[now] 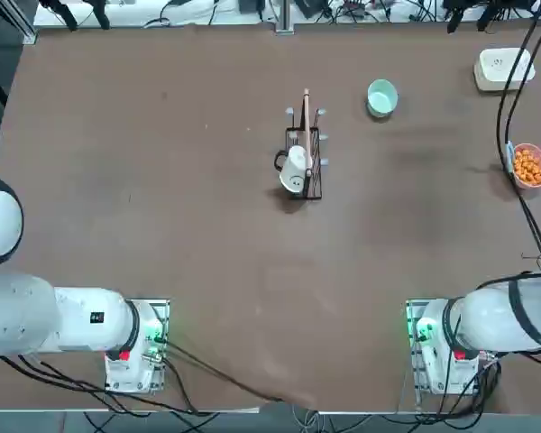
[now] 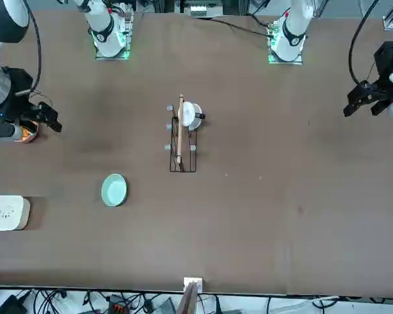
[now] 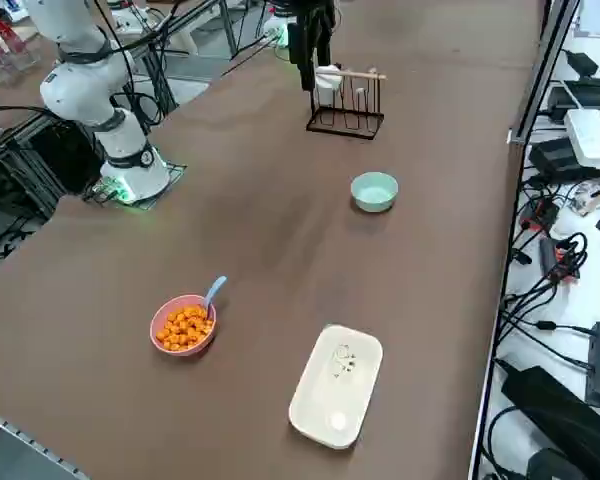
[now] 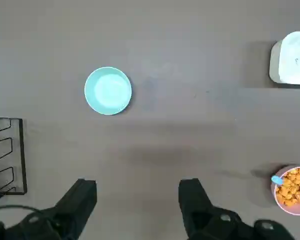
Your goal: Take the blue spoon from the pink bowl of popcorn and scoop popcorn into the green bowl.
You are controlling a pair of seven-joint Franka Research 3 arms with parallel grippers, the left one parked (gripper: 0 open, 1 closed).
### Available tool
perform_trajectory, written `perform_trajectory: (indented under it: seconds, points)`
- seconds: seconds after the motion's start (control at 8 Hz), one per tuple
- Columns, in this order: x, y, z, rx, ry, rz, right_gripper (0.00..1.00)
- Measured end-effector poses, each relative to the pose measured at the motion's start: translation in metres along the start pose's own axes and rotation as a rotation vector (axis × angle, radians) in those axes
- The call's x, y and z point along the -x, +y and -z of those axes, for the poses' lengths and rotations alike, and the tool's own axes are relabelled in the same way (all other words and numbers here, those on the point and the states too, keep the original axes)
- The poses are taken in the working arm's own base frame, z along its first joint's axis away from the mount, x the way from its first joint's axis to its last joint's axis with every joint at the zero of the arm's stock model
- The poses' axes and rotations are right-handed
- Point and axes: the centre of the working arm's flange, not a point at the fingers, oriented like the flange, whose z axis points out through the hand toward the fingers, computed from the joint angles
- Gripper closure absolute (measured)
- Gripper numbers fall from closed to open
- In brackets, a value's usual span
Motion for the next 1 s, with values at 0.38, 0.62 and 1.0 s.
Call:
perform_trajectory:
  seconds: [0.38, 0.62, 1.0]
  points:
    - [0.000, -0.001, 0.000, 0.000, -0.001, 0.001, 0.00]
    - [0.003, -0.002, -0.005, 0.000, -0.035, 0.003, 0.00]
    - [0.012, -0.002, -0.037, 0.004, -0.210, 0.004, 0.00]
